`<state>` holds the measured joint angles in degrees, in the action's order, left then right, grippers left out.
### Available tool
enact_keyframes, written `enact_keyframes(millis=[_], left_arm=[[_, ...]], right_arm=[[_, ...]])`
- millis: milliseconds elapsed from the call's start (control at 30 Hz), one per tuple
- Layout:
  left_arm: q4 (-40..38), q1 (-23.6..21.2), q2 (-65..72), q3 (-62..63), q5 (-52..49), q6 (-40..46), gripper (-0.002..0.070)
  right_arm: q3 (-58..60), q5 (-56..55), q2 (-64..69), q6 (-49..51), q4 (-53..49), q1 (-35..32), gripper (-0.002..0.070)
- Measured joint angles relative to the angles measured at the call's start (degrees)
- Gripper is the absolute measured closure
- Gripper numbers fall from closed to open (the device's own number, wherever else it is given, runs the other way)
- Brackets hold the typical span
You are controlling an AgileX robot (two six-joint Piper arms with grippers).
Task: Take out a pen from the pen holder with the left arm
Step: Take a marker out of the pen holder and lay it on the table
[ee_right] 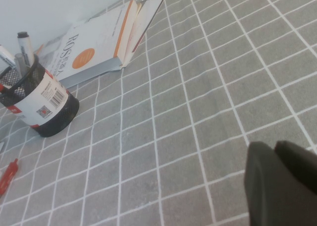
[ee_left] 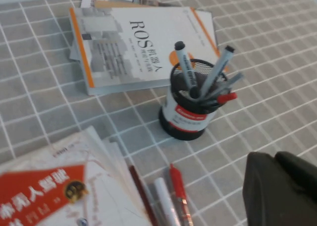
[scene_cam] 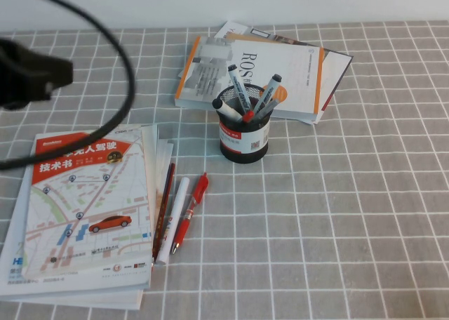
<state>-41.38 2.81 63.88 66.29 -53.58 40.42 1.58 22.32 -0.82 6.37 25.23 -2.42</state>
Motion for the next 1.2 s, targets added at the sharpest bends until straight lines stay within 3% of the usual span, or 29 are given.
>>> enact_keyframes(millis=[267,367,800,900,1100,1200], left_arm=[[22.50,17.01,13.84,16.32,-2.06,-12.25,0.0678],[29.27,21.14,20.44,22.24,-5.56,-16.59,0.0678],[34.70,28.76,43.91,43.44,-16.60,-21.43,0.0666],[36.29,29.96,47.24,43.84,-16.60,-20.57,0.0578],[38.61,30.16,49.92,43.84,-11.93,-22.74,0.0227],[38.49,30.16,50.06,43.93,-9.29,-23.10,0.0165]], right_arm=[[0.00,0.00,0.00,0.00,0.00,0.00,0.0689],[0.00,0.00,0.00,0.00,0.00,0.00,0.0689],[0.00,0.00,0.00,0.00,0.00,0.00,0.0689],[0.00,0.00,0.00,0.00,0.00,0.00,0.0689],[0.00,0.00,0.00,0.00,0.00,0.00,0.0689],[0.00,0.00,0.00,0.00,0.00,0.00,0.0689]])
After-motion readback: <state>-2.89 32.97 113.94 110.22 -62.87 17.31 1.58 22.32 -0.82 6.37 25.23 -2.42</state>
